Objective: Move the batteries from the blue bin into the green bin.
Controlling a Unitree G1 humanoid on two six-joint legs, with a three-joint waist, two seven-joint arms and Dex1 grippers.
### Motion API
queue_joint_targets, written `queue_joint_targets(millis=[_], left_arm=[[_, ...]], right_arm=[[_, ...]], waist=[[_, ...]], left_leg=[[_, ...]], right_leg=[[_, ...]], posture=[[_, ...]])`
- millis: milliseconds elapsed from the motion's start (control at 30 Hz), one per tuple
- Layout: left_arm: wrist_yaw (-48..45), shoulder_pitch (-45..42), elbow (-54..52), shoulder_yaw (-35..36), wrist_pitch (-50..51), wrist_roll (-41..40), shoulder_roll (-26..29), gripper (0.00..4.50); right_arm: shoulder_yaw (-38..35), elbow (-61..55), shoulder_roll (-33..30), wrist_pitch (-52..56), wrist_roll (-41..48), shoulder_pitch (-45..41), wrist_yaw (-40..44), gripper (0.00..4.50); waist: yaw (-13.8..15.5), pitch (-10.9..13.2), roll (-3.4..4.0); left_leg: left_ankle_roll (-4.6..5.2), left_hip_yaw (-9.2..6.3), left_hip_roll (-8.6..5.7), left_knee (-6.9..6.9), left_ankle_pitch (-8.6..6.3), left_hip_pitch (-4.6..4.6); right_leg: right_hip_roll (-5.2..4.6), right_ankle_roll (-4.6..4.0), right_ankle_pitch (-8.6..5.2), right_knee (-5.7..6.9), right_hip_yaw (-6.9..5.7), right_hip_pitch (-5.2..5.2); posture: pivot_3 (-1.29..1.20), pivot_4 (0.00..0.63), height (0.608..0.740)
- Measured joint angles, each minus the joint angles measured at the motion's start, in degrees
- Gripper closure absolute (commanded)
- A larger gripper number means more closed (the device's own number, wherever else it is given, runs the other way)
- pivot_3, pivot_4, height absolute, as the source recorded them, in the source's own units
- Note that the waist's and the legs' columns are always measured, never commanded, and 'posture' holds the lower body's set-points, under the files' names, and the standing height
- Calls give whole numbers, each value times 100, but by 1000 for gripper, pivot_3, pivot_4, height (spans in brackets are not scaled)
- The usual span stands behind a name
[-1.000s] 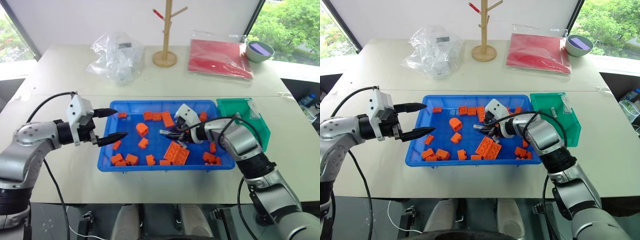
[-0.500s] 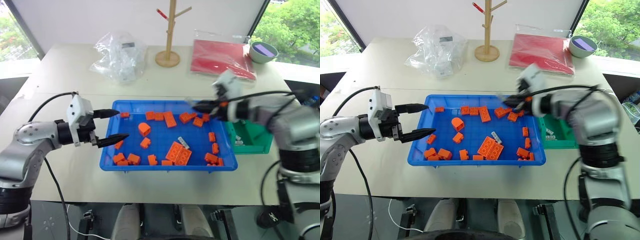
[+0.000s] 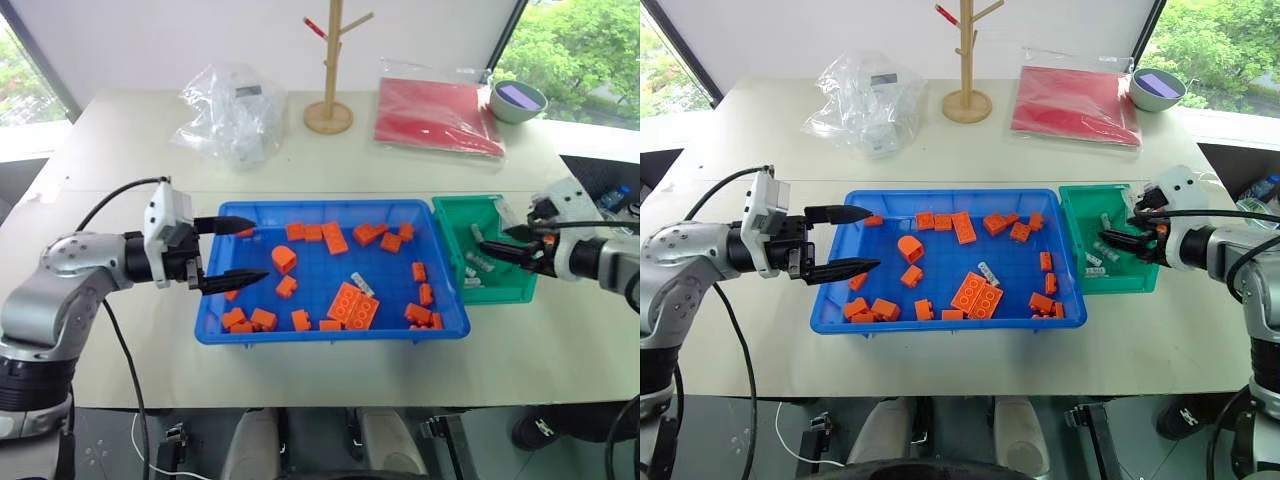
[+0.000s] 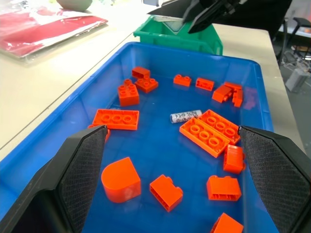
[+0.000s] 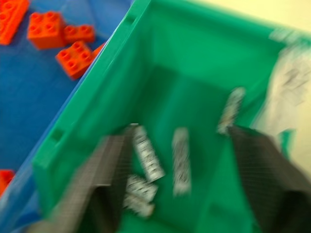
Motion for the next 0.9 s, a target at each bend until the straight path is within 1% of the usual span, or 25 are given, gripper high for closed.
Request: queue_joint_targets(millis=[100,167,233,333,400,500,633,800,900], left_arm=[[-73,-42,4,-37,-16,10,-1,0],[-90,-48,5,-98,-39,26,-1,0],[-89,-47,6,-145,-49,49,-10,0],[-80,-44,1,-150,-60,58,-22,0],[-75,-25,-4,-151,-73,61,-25,0],[-73,35,-7,-175,-133,117,-33,0],[-53,38,-9,-211,-162,136,-71,0],[-23,61,-15,-206,-181,139,-73,0],[6,91,-17,-206,-185,139,-73,0]], right_arm=[[111,-48,-13,-69,74,-590,9,397],[263,-341,22,58,278,-882,54,397],[505,-758,211,318,581,-1066,97,397],[1122,-1304,536,665,890,-1025,66,397],[1466,-1445,704,743,927,-898,-36,397],[1978,-1487,878,676,804,-712,-238,397],[2530,-1286,1127,399,561,-689,-426,397],[2995,-801,1399,-13,129,-772,-567,397],[3154,-538,1512,-262,-98,-810,-574,397]], waist=[[-8,0,1],[2,0,0],[10,0,-1],[20,1,-1],[45,1,-1],[36,0,-2],[30,0,-2],[25,0,-2],[27,0,-2]], left_leg=[[0,0,1,0,0,0],[0,-6,3,-2,0,0],[0,-10,6,-3,0,-2],[0,-9,5,-3,0,-6],[0,-10,3,1,0,-7],[0,-6,2,6,0,-9],[0,-7,-1,6,0,-9],[0,-10,1,5,0,-8],[0,-9,1,5,0,-8]], right_leg=[[1,0,0,0,0,-2],[3,-1,0,0,-3,-1],[4,0,-1,0,-5,0],[-1,-1,0,-2,-4,-1],[-5,-1,0,-7,-5,4],[-13,-1,0,-13,-3,8],[-7,0,0,-11,-6,6],[0,0,0,-7,-8,5],[0,1,1,-8,-8,5]], posture=[[0,150,736],[0,150,736],[0,150,736],[0,150,736],[0,150,736],[0,150,736],[0,150,736],[0,150,736],[0,150,736]])
